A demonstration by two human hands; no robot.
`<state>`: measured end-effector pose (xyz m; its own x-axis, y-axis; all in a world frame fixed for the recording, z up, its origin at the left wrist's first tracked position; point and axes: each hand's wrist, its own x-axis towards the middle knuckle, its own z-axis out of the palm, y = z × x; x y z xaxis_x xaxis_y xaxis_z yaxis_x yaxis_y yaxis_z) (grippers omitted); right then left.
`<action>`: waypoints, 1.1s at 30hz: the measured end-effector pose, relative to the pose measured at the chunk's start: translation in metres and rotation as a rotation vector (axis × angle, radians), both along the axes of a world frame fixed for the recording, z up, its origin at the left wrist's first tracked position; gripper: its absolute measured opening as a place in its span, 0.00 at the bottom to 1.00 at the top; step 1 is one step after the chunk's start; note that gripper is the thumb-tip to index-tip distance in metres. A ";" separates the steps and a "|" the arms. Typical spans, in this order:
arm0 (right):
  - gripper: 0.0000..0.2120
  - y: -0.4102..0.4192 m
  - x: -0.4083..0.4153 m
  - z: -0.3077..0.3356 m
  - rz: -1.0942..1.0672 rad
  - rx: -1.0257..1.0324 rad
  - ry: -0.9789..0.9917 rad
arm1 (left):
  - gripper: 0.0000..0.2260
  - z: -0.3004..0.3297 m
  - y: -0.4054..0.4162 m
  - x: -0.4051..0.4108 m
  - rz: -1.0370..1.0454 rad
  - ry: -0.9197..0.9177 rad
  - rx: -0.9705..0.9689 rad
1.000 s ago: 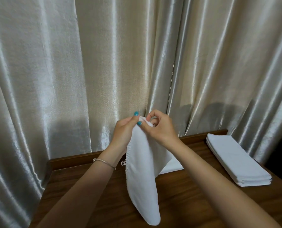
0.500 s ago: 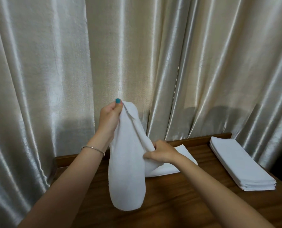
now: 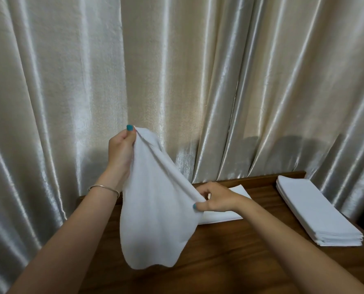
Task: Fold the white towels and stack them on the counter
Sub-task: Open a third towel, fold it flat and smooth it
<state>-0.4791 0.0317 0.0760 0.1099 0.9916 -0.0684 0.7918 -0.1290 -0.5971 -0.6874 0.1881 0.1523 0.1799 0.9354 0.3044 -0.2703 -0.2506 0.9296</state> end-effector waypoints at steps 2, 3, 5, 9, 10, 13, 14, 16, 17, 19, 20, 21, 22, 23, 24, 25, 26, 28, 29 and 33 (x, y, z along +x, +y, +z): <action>0.10 -0.005 -0.008 -0.002 0.034 0.051 0.040 | 0.14 -0.003 0.003 -0.001 0.011 -0.001 -0.020; 0.11 -0.008 -0.014 -0.001 0.055 0.074 0.048 | 0.15 -0.004 0.004 -0.001 0.012 0.000 -0.025; 0.17 -0.012 -0.023 0.000 0.130 0.084 0.099 | 0.15 -0.005 0.003 0.000 0.018 -0.006 -0.049; 0.10 -0.010 -0.028 -0.007 0.180 -0.082 0.166 | 0.14 -0.002 0.000 0.003 0.040 -0.064 -0.084; 0.18 -0.010 -0.028 -0.010 0.194 -0.107 0.151 | 0.14 -0.003 0.000 0.004 0.037 -0.068 -0.083; 0.31 -0.010 -0.023 -0.014 0.169 -0.176 0.175 | 0.14 -0.003 -0.002 0.004 0.015 -0.054 -0.052; 0.31 -0.010 -0.021 -0.015 0.161 -0.206 0.219 | 0.13 -0.004 -0.002 0.005 0.009 -0.055 -0.041; 0.28 -0.011 -0.018 -0.015 0.151 -0.251 0.265 | 0.13 -0.004 -0.003 0.005 0.006 -0.061 -0.031; 0.28 -0.012 -0.018 -0.015 0.150 -0.255 0.260 | 0.13 -0.004 -0.003 0.005 0.007 -0.058 -0.033; 0.27 -0.012 -0.017 -0.016 0.149 -0.233 0.198 | 0.15 -0.006 -0.001 0.005 0.013 -0.044 -0.045; 0.28 -0.011 -0.017 -0.017 0.145 -0.226 0.160 | 0.15 -0.008 0.000 0.004 0.015 -0.037 -0.051; 0.28 -0.011 -0.015 -0.018 0.141 -0.220 0.122 | 0.15 -0.009 0.000 0.005 0.016 -0.030 -0.058; 0.26 -0.012 -0.015 -0.018 0.151 -0.200 0.104 | 0.15 -0.011 0.000 0.005 0.014 -0.028 -0.064; 0.22 -0.013 -0.014 -0.018 0.165 -0.163 0.129 | 0.14 -0.012 -0.001 0.005 0.012 -0.030 -0.068; 0.16 -0.014 -0.014 -0.018 0.173 -0.100 0.201 | 0.14 -0.013 0.000 0.004 0.012 -0.032 -0.075; 0.08 -0.016 -0.013 -0.017 0.162 -0.031 0.299 | 0.13 -0.014 0.001 0.003 0.020 -0.035 -0.087; 0.03 -0.017 -0.012 -0.016 0.136 0.034 0.395 | 0.14 -0.015 0.004 0.001 0.025 -0.038 -0.101; 0.05 -0.019 -0.007 -0.013 0.064 0.144 0.535 | 0.14 -0.017 0.009 -0.003 0.039 -0.032 -0.124; 0.07 -0.018 -0.004 -0.013 0.034 0.185 0.526 | 0.14 -0.018 0.010 -0.005 0.052 -0.022 -0.133; 0.10 -0.015 0.006 -0.007 0.036 0.279 0.178 | 0.13 -0.025 0.014 -0.007 0.076 -0.015 -0.189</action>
<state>-0.4732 0.0171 0.0687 0.0854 0.9778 0.1911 0.6731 0.0849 -0.7347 -0.6940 0.2020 0.1268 0.1032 0.9868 0.1247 -0.2713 -0.0927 0.9580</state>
